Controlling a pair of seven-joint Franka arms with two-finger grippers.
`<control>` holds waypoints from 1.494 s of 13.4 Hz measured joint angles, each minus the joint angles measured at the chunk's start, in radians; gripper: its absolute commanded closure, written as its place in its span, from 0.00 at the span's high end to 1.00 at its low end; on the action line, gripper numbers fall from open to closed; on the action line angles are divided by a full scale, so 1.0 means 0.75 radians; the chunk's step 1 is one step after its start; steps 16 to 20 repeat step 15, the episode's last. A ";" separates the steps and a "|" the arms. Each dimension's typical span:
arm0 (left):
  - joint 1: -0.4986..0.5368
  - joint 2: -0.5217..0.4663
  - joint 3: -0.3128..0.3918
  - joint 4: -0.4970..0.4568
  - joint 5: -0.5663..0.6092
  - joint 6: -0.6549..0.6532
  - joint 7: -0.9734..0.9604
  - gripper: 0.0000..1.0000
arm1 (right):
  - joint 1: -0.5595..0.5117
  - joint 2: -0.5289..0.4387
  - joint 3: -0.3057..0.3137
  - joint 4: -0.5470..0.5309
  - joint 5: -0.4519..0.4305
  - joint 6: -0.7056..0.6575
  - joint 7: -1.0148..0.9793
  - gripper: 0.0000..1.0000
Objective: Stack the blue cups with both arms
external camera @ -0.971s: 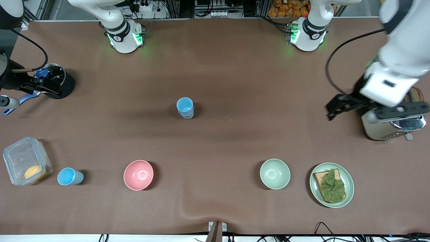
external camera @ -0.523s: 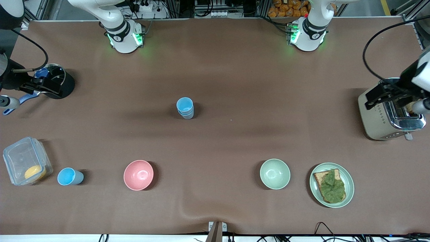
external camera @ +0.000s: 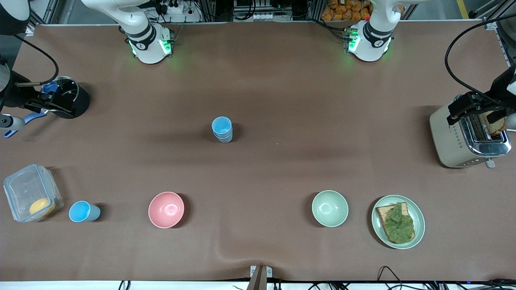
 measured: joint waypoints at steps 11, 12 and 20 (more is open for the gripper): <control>0.000 -0.021 -0.004 -0.059 0.000 -0.003 0.018 1.00 | 0.004 0.000 0.000 0.000 0.000 0.000 0.000 1.00; 0.000 -0.026 -0.004 -0.060 0.000 -0.003 0.033 1.00 | 0.004 0.000 0.000 0.000 0.000 0.000 0.000 1.00; 0.000 -0.037 -0.007 -0.061 -0.007 -0.019 0.041 1.00 | 0.007 0.000 0.001 0.000 0.000 -0.001 0.000 1.00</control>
